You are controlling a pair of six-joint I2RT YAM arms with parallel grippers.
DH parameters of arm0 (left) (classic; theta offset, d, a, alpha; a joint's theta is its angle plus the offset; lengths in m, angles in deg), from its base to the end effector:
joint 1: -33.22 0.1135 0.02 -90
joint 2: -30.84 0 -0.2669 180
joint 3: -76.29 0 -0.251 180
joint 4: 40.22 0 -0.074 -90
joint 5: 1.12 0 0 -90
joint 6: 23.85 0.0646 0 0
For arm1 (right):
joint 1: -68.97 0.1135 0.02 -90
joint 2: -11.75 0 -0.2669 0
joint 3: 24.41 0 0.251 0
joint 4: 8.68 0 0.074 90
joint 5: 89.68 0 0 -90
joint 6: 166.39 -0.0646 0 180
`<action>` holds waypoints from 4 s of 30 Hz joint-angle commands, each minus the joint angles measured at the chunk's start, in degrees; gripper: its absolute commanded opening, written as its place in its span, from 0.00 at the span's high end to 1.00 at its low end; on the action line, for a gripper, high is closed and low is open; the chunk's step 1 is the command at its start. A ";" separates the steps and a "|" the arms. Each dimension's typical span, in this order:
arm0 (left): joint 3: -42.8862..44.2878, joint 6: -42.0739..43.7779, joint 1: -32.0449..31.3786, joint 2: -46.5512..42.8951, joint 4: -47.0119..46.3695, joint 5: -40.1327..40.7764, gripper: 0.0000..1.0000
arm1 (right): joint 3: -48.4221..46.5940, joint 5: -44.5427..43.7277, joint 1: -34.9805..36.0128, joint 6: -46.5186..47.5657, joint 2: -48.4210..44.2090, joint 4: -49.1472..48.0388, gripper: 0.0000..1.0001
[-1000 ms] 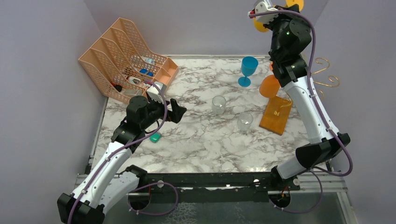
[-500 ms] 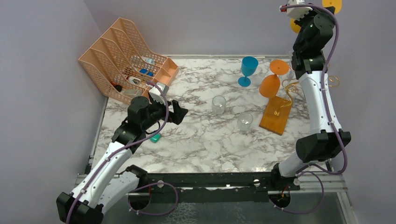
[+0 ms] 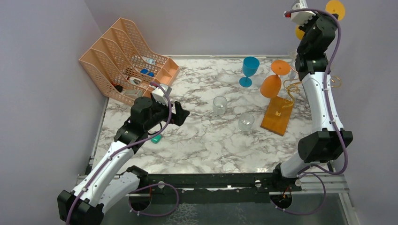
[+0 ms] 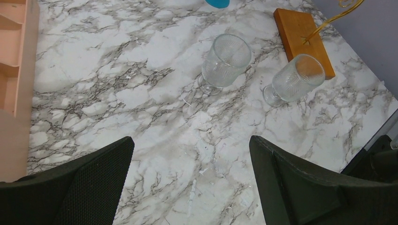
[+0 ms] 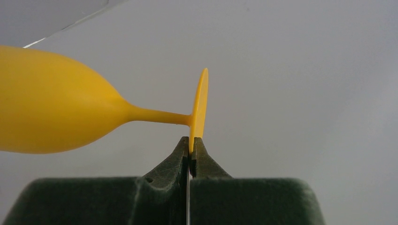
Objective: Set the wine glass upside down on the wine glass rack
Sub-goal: Turn the wine glass upside down at the wine rack.
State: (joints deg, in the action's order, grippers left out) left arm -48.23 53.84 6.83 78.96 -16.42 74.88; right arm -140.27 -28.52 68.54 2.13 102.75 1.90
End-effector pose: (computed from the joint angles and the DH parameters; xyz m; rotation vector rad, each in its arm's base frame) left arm 0.1918 -0.1126 0.3057 0.4058 1.8634 -0.6904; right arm 0.3787 -0.0340 0.5181 -0.5379 1.4203 -1.4654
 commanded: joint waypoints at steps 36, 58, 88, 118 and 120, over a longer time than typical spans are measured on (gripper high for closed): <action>0.28 3.44 -8.15 -5.42 2.72 5.79 0.01 | 14.07 -2.54 -3.44 -4.50 -7.61 5.57 0.99; 0.32 4.05 -10.42 -6.44 2.94 6.89 0.01 | 20.43 -0.45 -3.28 -7.18 -11.33 12.38 0.99; 0.19 3.96 -11.05 -7.29 2.91 6.89 0.01 | 20.68 -3.73 0.43 -8.65 -13.88 19.54 0.99; 0.10 3.79 -11.44 -7.69 2.90 6.82 0.01 | 22.13 -9.23 0.42 -12.69 -17.93 24.76 0.99; 0.10 3.87 -11.53 -7.77 2.93 6.99 0.01 | 21.96 -9.21 0.34 -12.54 -17.72 24.56 0.99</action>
State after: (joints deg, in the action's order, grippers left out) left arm -48.23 57.25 -4.13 72.12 -13.40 80.91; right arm -118.28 -35.93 68.63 -9.54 85.92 25.95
